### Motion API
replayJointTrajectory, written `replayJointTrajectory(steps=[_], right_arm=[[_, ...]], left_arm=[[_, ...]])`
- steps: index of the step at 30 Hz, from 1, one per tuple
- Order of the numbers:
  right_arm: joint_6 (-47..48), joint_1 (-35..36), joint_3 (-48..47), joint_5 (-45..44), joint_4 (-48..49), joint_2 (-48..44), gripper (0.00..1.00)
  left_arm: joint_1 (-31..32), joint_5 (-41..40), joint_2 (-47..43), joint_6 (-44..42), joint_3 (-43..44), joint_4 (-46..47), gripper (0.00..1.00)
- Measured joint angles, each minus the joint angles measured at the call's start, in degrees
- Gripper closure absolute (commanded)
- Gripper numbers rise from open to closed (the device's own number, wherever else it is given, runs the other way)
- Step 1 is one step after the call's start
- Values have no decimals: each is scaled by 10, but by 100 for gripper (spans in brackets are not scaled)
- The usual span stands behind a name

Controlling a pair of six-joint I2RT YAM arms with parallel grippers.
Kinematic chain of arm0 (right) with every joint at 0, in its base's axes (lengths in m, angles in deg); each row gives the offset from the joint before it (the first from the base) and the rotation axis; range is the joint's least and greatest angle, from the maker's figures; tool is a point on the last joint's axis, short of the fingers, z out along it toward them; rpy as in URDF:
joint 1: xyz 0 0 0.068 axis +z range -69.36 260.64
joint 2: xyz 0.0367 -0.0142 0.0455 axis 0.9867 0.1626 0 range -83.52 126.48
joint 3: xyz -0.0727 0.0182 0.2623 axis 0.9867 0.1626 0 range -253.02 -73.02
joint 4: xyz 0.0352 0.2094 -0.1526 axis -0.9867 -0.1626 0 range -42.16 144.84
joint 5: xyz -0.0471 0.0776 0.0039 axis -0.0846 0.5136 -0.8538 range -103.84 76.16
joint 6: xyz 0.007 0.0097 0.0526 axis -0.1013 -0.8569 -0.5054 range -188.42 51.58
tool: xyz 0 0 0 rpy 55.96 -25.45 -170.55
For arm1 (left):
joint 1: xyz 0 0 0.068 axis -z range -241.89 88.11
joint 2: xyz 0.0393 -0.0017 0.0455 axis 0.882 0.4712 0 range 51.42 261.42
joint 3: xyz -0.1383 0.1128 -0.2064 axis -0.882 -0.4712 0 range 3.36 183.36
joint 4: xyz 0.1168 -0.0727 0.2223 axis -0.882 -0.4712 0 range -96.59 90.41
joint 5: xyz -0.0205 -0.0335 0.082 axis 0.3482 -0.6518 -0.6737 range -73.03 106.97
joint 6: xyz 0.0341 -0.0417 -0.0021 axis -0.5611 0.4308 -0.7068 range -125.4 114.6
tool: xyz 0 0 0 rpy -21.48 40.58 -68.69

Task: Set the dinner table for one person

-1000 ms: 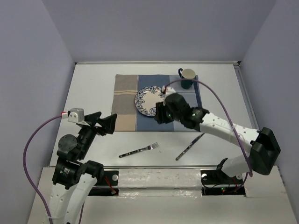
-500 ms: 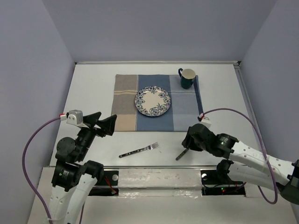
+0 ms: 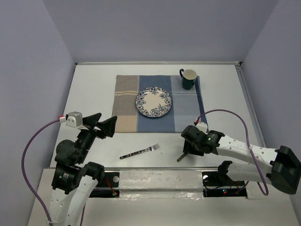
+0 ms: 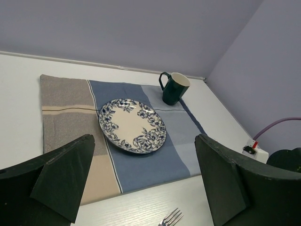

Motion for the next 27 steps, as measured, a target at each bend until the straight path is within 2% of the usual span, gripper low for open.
replayJointTrajectory(steps=[13, 14, 19, 27], right_arm=[[5, 0, -6, -7, 26, 94, 45], [5, 0, -8, -9, 26, 101, 47], [7, 0, -17, -19, 20, 124, 72], [-10, 0, -17, -22, -2, 90, 94]], left_arm=[[4, 0, -2, 0, 0, 0, 1], [4, 0, -2, 0, 0, 0, 1], [4, 0, -3, 0, 0, 0, 1], [7, 0, -3, 0, 0, 0, 1]])
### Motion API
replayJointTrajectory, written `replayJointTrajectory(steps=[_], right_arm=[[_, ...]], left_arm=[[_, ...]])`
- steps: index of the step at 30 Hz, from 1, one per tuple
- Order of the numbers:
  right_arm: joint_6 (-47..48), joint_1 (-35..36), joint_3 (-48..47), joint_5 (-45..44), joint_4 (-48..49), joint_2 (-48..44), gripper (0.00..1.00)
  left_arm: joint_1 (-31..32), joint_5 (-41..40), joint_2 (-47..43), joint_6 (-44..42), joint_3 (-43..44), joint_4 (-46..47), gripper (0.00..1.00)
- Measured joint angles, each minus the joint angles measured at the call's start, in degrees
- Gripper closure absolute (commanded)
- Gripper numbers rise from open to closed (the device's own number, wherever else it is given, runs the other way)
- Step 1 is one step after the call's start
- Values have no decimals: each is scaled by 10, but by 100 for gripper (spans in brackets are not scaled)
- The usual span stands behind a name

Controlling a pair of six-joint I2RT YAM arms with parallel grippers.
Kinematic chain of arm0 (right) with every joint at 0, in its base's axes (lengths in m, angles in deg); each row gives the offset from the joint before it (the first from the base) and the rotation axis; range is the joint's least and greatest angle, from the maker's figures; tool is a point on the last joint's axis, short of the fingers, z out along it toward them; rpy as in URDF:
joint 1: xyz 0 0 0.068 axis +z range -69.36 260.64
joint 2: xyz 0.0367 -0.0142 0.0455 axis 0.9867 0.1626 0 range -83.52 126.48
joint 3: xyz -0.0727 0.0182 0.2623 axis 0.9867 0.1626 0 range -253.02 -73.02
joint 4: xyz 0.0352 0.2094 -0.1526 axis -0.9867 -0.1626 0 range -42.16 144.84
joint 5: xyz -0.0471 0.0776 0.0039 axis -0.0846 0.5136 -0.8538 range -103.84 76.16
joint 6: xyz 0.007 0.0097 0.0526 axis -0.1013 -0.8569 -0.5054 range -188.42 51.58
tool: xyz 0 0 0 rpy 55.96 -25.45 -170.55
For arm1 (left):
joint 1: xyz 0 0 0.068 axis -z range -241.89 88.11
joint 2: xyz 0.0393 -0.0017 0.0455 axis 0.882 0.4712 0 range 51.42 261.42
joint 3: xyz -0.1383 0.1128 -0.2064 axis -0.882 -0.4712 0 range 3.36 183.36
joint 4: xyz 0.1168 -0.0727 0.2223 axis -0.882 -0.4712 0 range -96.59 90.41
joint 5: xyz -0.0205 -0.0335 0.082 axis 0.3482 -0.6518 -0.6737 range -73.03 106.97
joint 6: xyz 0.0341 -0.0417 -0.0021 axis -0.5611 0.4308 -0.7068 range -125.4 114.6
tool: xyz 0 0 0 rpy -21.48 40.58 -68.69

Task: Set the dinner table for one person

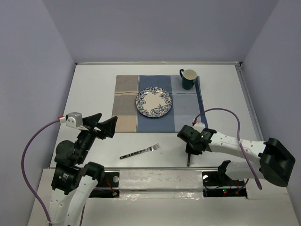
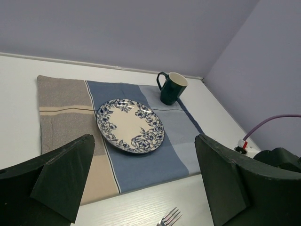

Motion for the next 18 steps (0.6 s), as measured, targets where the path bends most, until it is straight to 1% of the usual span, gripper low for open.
replayJointTrajectory(steps=[2, 5, 8, 13, 18], right_arm=[[-2, 0, -2, 0, -13, -15, 100], [-1, 0, -32, 0, -61, -41, 100], [9, 2, -75, 3, -89, -66, 100], [54, 5, -189, 22, -116, -124, 100], [113, 5, -302, 30, -114, -115, 100]], left_arm=[[0, 0, 0, 0, 0, 0, 1], [0, -1, 0, 0, 0, 0, 1], [0, -1, 0, 0, 0, 0, 1], [0, -1, 0, 0, 0, 0, 1], [0, -1, 1, 0, 0, 0, 1]])
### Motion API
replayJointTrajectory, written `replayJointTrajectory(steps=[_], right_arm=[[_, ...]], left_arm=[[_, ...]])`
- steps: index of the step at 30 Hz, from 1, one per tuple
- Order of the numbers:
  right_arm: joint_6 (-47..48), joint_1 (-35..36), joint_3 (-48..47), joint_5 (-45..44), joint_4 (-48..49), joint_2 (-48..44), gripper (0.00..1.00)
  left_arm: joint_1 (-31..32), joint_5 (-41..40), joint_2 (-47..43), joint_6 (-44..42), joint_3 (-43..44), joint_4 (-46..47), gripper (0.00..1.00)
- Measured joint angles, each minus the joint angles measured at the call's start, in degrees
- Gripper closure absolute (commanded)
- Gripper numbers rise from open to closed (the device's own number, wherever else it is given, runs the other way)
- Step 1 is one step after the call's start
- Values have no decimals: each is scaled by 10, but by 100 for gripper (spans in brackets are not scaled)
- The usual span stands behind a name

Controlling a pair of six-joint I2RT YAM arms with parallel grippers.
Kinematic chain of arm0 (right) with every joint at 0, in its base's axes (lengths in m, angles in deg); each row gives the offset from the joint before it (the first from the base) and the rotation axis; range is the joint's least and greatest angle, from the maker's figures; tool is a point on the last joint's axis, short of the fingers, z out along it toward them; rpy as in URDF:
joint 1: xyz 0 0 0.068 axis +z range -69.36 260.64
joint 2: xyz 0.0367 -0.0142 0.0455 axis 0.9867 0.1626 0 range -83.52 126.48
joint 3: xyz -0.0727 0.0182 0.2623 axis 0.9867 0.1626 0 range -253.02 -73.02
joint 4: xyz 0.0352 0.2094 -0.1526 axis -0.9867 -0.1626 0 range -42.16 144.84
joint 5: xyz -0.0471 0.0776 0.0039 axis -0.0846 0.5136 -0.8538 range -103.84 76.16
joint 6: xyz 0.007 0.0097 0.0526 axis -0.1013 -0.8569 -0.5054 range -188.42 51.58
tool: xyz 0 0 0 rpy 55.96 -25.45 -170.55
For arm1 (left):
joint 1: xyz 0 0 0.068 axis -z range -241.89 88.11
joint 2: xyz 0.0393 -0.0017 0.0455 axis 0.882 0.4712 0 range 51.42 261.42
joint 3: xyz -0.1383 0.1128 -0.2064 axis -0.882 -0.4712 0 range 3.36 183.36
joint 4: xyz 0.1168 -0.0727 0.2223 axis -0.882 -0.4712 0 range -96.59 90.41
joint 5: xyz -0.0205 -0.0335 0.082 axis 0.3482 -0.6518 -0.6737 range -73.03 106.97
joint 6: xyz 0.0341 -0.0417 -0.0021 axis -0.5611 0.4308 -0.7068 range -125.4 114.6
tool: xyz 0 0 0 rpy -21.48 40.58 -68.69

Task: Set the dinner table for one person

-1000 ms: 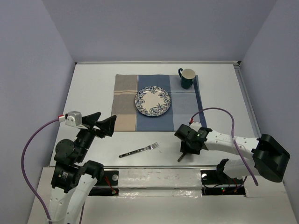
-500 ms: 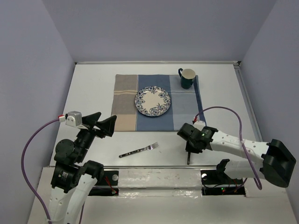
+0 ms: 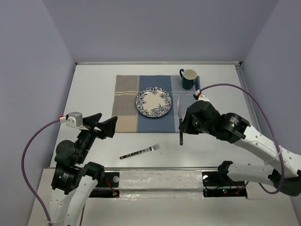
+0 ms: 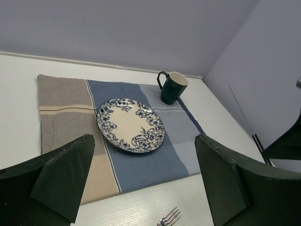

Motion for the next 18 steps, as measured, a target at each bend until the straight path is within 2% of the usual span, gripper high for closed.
replayJointTrajectory(steps=[3, 7, 13, 18], right_arm=[[45, 0, -58, -9, 6, 38, 100], [111, -17, -81, -37, 28, 99, 100], [222, -149, -42, -20, 137, 204, 100], [276, -212, -34, -1, 206, 284, 100]], left_arm=[[0, 0, 3, 0, 0, 0, 1], [0, 0, 6, 0, 0, 0, 1], [0, 0, 11, 0, 0, 0, 1], [0, 0, 15, 0, 0, 0, 1]])
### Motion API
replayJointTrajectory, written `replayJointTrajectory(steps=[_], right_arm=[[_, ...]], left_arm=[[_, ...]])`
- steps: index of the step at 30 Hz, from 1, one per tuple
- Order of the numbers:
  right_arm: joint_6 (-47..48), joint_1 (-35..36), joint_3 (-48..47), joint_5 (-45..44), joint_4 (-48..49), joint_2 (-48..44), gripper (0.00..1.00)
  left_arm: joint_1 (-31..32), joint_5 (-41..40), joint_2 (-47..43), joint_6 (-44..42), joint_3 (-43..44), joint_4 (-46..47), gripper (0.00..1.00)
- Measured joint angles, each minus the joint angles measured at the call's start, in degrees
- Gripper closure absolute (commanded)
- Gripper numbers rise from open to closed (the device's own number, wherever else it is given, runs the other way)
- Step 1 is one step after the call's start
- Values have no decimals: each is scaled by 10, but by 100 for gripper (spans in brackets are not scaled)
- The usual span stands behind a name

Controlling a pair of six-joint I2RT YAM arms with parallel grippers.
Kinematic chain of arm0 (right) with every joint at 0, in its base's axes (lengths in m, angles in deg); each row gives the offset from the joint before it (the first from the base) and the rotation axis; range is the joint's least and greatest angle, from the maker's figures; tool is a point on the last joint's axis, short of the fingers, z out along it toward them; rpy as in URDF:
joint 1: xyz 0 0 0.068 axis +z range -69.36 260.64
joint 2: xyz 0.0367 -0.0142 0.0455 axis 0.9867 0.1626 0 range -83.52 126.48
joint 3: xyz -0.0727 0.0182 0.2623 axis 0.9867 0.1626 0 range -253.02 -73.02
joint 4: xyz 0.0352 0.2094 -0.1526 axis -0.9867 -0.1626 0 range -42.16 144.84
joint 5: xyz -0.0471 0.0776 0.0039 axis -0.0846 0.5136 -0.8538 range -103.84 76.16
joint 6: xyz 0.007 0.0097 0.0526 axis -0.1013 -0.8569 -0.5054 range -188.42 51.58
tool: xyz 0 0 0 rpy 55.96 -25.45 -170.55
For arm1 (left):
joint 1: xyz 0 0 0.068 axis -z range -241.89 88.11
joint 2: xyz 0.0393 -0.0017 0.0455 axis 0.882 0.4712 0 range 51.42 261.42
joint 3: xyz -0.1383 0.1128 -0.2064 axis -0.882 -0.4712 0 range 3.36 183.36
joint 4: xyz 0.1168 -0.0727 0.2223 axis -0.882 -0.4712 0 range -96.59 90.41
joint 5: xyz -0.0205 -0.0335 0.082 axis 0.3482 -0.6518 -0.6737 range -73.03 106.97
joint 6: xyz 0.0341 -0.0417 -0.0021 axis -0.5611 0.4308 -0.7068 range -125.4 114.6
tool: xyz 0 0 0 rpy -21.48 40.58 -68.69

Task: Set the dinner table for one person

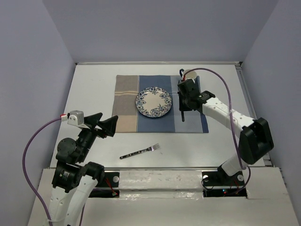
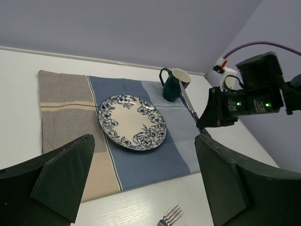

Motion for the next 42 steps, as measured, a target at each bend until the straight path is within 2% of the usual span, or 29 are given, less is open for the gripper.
replayJointTrajectory(steps=[12, 25, 30, 32, 33, 34, 36, 42], right_arm=[[39, -64, -4, 79, 101, 144, 100], [21, -90, -33, 105, 122, 206, 100], [14, -92, -39, 105, 127, 224, 87], [12, -92, -39, 105, 127, 227, 84], [12, -92, -39, 105, 127, 227, 80], [12, -92, -40, 105, 127, 228, 80], [11, -92, -42, 105, 127, 228, 71], [8, -92, -42, 108, 127, 225, 68]], left_arm=[[0, 0, 7, 0, 0, 0, 1], [-3, 0, 15, 0, 0, 0, 1], [-4, 0, 19, 0, 0, 0, 1], [-4, 0, 21, 0, 0, 0, 1], [-4, 1, 22, 0, 0, 0, 1], [-4, 1, 25, 0, 0, 0, 1], [-4, 2, 30, 0, 0, 0, 1], [-4, 3, 44, 0, 0, 1, 1]])
